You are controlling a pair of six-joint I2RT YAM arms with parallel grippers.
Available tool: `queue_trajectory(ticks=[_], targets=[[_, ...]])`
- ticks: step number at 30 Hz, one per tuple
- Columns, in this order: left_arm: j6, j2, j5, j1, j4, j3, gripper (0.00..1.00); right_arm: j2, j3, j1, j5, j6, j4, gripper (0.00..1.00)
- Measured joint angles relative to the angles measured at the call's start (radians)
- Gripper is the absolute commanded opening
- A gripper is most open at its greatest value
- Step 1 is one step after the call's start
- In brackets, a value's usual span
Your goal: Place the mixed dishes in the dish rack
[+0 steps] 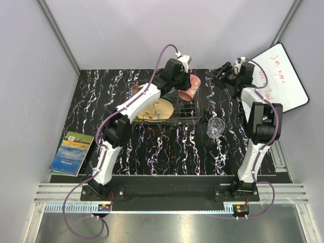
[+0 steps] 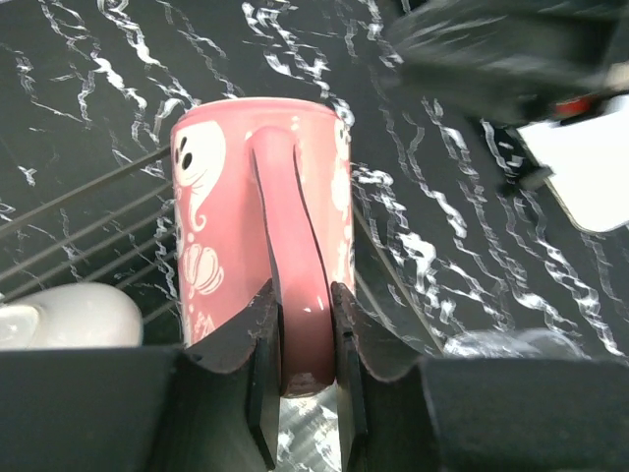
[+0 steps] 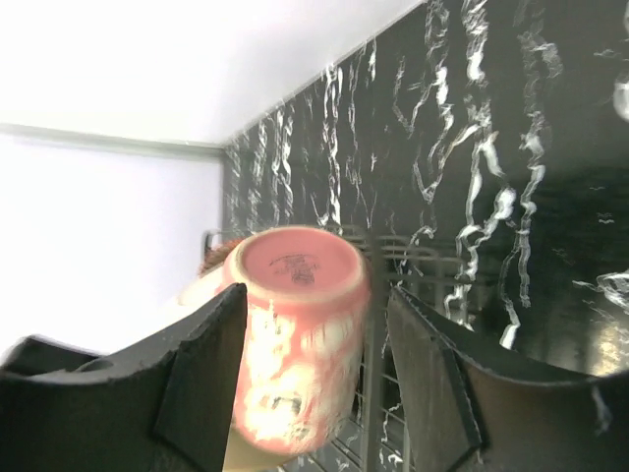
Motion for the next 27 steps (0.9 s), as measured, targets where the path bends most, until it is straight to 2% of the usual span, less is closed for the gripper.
queue_trajectory(ticks=[5,12,27], targets=[[0.008,0.034,-0.003,0.001,0.003,0.022,0.0,0.002,-0.047,-0.061,-0.045,0.117,0.13,0.67],[0.023,0.041,-0.003,0.001,0.001,0.049,0.0,0.017,-0.047,-0.037,-0.102,0.19,0.264,0.67],[0.04,0.041,0.002,0.016,0.037,0.107,0.0,0.045,-0.059,-0.032,-0.118,0.225,0.314,0.66]])
